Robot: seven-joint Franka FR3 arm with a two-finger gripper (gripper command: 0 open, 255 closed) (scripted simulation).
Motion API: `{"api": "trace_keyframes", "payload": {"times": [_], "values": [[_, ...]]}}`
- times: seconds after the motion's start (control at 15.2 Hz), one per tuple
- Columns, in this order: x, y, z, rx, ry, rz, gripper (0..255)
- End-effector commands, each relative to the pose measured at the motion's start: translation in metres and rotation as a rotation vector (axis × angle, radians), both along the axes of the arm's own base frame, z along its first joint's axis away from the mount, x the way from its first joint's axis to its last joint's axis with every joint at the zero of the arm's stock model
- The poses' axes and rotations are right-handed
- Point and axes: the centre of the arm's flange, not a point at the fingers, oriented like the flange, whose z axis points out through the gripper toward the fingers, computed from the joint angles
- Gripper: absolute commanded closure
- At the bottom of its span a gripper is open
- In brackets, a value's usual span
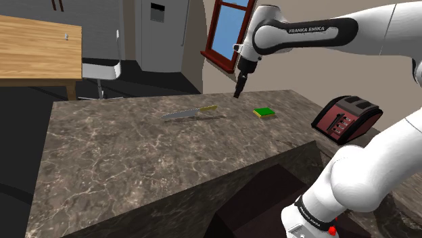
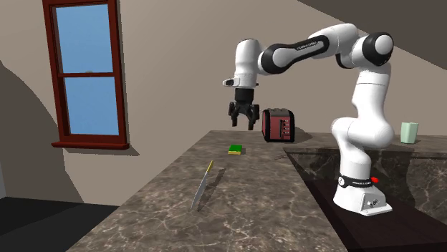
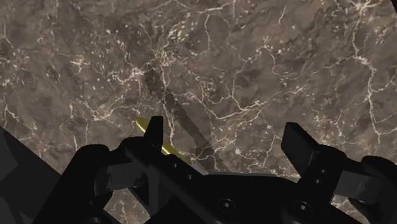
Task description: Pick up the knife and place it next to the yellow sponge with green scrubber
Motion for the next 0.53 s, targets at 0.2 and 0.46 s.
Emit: {"api": "trace_keyframes", "payload": {"times": [0.2, 0.46], "values": [[0.052, 0.014, -0.04, 0.0, 0.019, 0.207, 0], [0.092, 0.033, -0.071, 0.0, 0.034, 0.368, 0]]}}
